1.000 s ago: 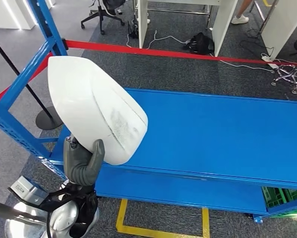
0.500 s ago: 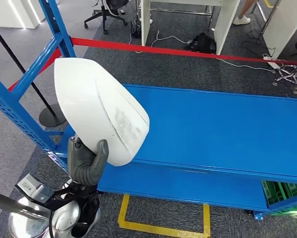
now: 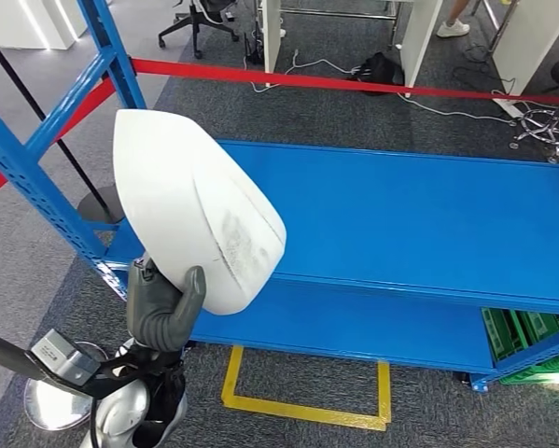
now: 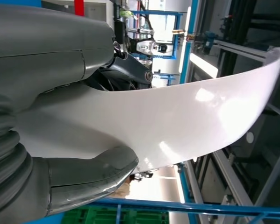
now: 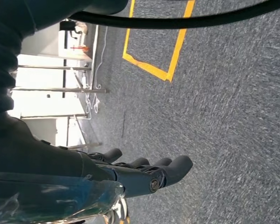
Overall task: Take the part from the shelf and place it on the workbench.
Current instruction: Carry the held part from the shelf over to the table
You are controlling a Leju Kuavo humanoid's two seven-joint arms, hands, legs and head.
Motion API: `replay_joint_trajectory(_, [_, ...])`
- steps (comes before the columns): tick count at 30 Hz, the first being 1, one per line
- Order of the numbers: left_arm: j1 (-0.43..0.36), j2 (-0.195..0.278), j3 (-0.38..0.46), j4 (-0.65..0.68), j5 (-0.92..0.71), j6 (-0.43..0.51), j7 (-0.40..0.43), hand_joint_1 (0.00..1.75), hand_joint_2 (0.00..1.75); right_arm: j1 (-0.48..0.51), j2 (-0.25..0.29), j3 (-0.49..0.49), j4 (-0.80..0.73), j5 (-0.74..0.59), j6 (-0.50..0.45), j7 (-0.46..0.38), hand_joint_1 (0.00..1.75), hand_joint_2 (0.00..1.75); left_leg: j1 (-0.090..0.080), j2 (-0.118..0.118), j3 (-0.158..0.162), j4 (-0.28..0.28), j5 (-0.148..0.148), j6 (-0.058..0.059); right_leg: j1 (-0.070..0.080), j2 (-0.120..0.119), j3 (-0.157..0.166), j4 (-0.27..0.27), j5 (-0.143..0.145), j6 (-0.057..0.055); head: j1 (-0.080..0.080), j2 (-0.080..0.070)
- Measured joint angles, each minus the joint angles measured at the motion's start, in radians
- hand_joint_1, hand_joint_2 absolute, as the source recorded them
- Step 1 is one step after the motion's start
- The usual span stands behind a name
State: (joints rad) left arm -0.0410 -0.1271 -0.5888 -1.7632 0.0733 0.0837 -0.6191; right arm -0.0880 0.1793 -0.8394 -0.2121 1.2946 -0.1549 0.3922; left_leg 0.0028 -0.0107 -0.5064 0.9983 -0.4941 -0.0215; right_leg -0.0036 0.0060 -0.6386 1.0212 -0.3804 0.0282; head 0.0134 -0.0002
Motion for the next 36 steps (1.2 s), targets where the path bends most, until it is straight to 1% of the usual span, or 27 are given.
replay_joint_trajectory(2, [0.0,0.0,0.0,0.0,0.0,0.0,0.0,1.75,1.75,0.001,0.0,0.0,0.0,0.0,0.0,0.0,0.0,1.75,-0.003,0.0,-0.004,-0.015,0.006,0.014,-0.001,0.0,-0.005,-0.006,0.017,0.012,-0.001,0.0])
replay_joint_trajectory(3, [0.0,0.0,0.001,0.0,0.0,0.0,0.0,1.75,1.75,0.002,0.0,0.0,0.0,0.0,0.0,0.001,0.0,1.75,-0.002,0.001,-0.01,-0.017,0.014,0.022,-0.003,0.001,-0.01,-0.004,0.013,0.018,-0.002,0.0])
replay_joint_trajectory(4, [0.0,0.0,0.0,0.0,0.0,0.0,0.0,1.75,1.75,0.003,-0.001,0.0,0.0,0.001,0.0,0.001,0.0,1.75,0.0,0.002,-0.018,-0.019,0.024,0.03,-0.004,0.001,-0.018,0.011,-0.008,0.023,0.0,0.0])
replay_joint_trajectory(5, [0.0,-0.001,0.0,0.0,0.0,0.0,0.0,1.75,1.75,0.003,-0.001,0.0,0.0,0.001,-0.001,0.002,0.0,1.75,0.002,0.004,-0.029,-0.021,0.035,0.036,-0.004,0.001,-0.032,0.048,-0.046,0.028,0.001,0.0])
replay_joint_trajectory(7, [0.001,-0.001,0.0,0.0,0.0,0.0,0.0,1.75,1.75,0.003,-0.001,0.0,0.0,0.001,-0.001,0.002,0.0,1.75,0.002,0.006,-0.053,-0.02,0.055,0.042,-0.005,0.0,-0.067,0.172,-0.143,0.035,0.006,0.0])
replay_joint_trajectory(8, [0.001,-0.001,0.0,0.0,0.0,0.0,0.0,1.75,1.75,0.003,-0.001,0.0,0.0,0.002,-0.002,0.002,0.0,1.75,0.002,0.006,-0.066,-0.02,0.065,0.042,-0.005,0.0,-0.079,0.235,-0.174,0.037,0.006,0.0])
replay_joint_trajectory(9, [0.002,-0.001,0.0,0.0,0.0,0.0,0.0,1.75,1.75,0.003,-0.001,0.0,0.0,0.002,-0.002,0.002,0.0,1.75,0.001,0.007,-0.08,-0.019,0.076,0.042,-0.005,0.0,-0.079,0.274,-0.182,0.039,0.006,0.0])
replay_joint_trajectory(10, [0.002,-0.001,0.0,0.0,0.0,0.0,0.0,1.75,1.75,0.003,-0.001,0.0,0.0,0.002,-0.002,0.002,0.0,1.75,0.001,0.007,-0.093,-0.019,0.087,0.04,-0.005,0.0,-0.062,0.278,-0.167,0.039,0.007,0.0])
replay_joint_trajectory(12, [0.002,-0.001,0.0,0.0,0.0,0.0,0.0,1.75,1.75,0.002,-0.001,0.0,0.0,0.002,-0.003,0.002,0.0,1.75,0.002,0.007,-0.118,-0.017,0.108,0.034,-0.006,0.0,0.026,0.183,-0.116,0.039,0.007,0.0])
replay_joint_trajectory(14, [0.003,-0.001,0.0,0.0,0.0,0.0,0.0,1.75,1.75,-0.001,-0.001,0.0,0.0,0.002,-0.003,0.002,0.0,1.75,0.0,0.006,-0.131,-0.016,0.126,0.024,-0.005,0.003,0.128,0.041,-0.116,0.036,0.006,0.0])
replay_joint_trajectory(15, [0.003,-0.001,0.0,0.0,0.0,0.0,0.0,1.75,1.75,-0.002,-0.001,0.0,0.0,0.002,-0.003,0.001,0.0,1.75,-0.002,0.006,-0.133,-0.016,0.133,0.018,-0.004,0.005,0.154,-0.004,-0.128,0.032,0.005,0.0])
replay_joint_trajectory(16, [0.003,-0.001,0.0,0.0,0.0,0.0,0.0,1.75,1.75,-0.003,-0.001,0.0,0.0,0.002,-0.003,0.001,0.0,1.75,-0.003,0.006,-0.134,-0.017,0.141,0.013,-0.002,0.007,0.162,-0.024,-0.136,0.025,0.005,0.0])
replay_joint_trajectory(18, [0.004,-0.001,0.0,0.0,0.0,0.0,0.0,1.75,1.75,-0.002,-0.001,0.0,0.0,0.002,-0.003,0.0,0.0,1.75,-0.001,0.007,-0.137,-0.018,0.149,0.002,-0.001,0.005,0.146,-0.025,-0.124,0.006,0.004,0.0])
replay_joint_trajectory(19, [0.004,-0.001,0.0,0.0,0.0,0.0,0.0,1.75,1.75,-0.002,-0.001,0.0,0.0,0.002,-0.003,0.0,0.0,1.75,0.0,0.007,-0.144,-0.008,0.132,-0.004,-0.002,0.003,0.138,-0.025,-0.114,-0.004,0.002,0.0])
replay_joint_trajectory(20, [0.005,0.0,0.0,0.0,0.0,0.0,0.0,1.75,1.75,-0.002,-0.001,0.0,0.0,0.002,-0.003,0.0,0.0,1.75,0.001,0.007,-0.157,0.021,0.095,-0.009,-0.004,0.001,0.127,-0.025,-0.102,-0.012,0.001,0.0])
replay_joint_trajectory(22, [0.005,0.001,0.0,0.0,0.0,0.0,0.0,1.75,1.75,-0.003,-0.001,-0.001,0.0,0.002,-0.003,0.0,0.0,1.75,0.001,0.007,-0.193,0.142,-0.011,-0.017,-0.004,-0.002,0.101,-0.024,-0.077,-0.02,-0.003,0.0])
replay_joint_trajectory(23, [0.006,0.001,0.0,0.0,0.0,0.001,0.0,1.75,1.75,-0.003,-0.001,-0.001,0.0,0.002,-0.003,0.0,0.0,1.75,0.001,0.007,-0.209,0.212,-0.05,-0.02,-0.004,-0.003,0.085,-0.024,-0.065,-0.021,-0.003,0.0])
replay_joint_trajectory(24, [0.006,0.002,0.0,0.0,0.0,0.001,0.0,1.75,1.75,-0.002,-0.001,-0.001,0.0,0.002,-0.003,0.0,0.0,1.75,0.001,0.007,-0.214,0.263,-0.065,-0.021,-0.004,-0.004,0.071,-0.023,-0.054,-0.02,-0.003,0.0])
replay_joint_trajectory(25, [0.006,0.002,0.0,0.0,0.0,0.001,0.0,1.75,1.75,-0.001,-0.001,-0.001,0.0,0.002,-0.003,0.0,0.0,1.75,0.002,0.007,-0.206,0.282,-0.057,-0.021,-0.004,-0.005,0.057,-0.023,-0.044,-0.019,-0.003,0.0])
replay_joint_trajectory(26, [0.006,0.002,0.0,0.0,0.0,0.001,0.0,1.75,1.75,-0.001,-0.001,-0.001,0.0,0.002,-0.003,0.0,0.0,1.75,0.002,0.007,-0.179,0.264,-0.034,-0.02,-0.004,-0.005,0.044,-0.022,-0.034,-0.016,-0.003,0.0])
replay_joint_trajectory(28, [0.006,0.001,0.0,0.0,0.0,0.002,0.0,1.75,1.75,-0.002,-0.001,-0.001,0.0,0.002,-0.003,-0.001,0.0,1.75,0.002,0.007,-0.077,0.142,0.008,-0.016,-0.003,-0.005,0.023,-0.021,-0.016,-0.009,-0.003,0.0])
replay_joint_trajectory(30, [0.004,0.0,0.0,0.0,0.0,0.002,0.0,1.75,1.75,-0.003,-0.001,-0.001,0.0,0.002,-0.003,-0.002,0.0,1.75,0.002,0.006,0.013,0.01,0.003,-0.007,0.0,-0.004,0.008,-0.018,0.002,0.0,-0.003,0.0])
replay_joint_trajectory(31, [0.004,0.0,0.0,0.0,0.0,0.002,0.0,1.75,1.75,-0.003,-0.001,-0.001,0.0,0.002,-0.003,-0.003,0.0,1.75,0.0,0.005,0.031,-0.024,-0.004,-0.001,0.001,-0.004,0.003,-0.017,0.011,0.006,-0.003,0.0])
replay_joint_trajectory(33, [0.005,0.0,0.0,0.0,-0.001,0.003,0.0,1.75,1.75,-0.001,-0.001,-0.001,0.0,0.002,-0.003,-0.005,0.0,1.75,-0.002,0.005,0.021,-0.035,0.002,0.015,-0.002,-0.004,-0.006,-0.02,0.026,0.017,-0.003,0.0])
replay_joint_trajectory(34, [0.006,0.0,0.0,0.0,-0.001,0.003,0.0,1.75,1.75,0.001,-0.001,-0.001,0.0,0.002,-0.003,-0.005,0.0,1.75,-0.002,0.007,0.013,-0.035,0.011,0.023,-0.005,-0.004,-0.012,-0.013,0.015,0.022,-0.002,0.0])
replay_joint_trajectory(35, [0.006,0.0,0.0,0.0,-0.002,0.003,0.0,1.75,1.75,0.002,-0.001,-0.001,0.0,0.003,-0.003,-0.005,0.0,1.75,-0.001,0.008,0.004,-0.035,0.021,0.03,-0.006,-0.004,-0.023,0.011,-0.014,0.027,-0.001,0.0])
replay_joint_trajectory(36, [0.006,0.0,0.0,0.0,-0.003,0.004,0.0,1.75,1.75,0.003,-0.001,-0.001,0.0,0.003,-0.003,-0.005,0.0,1.75,0.0,0.009,-0.007,-0.036,0.032,0.036,-0.007,-0.004,-0.038,0.057,-0.06,0.031,0.0,0.0])
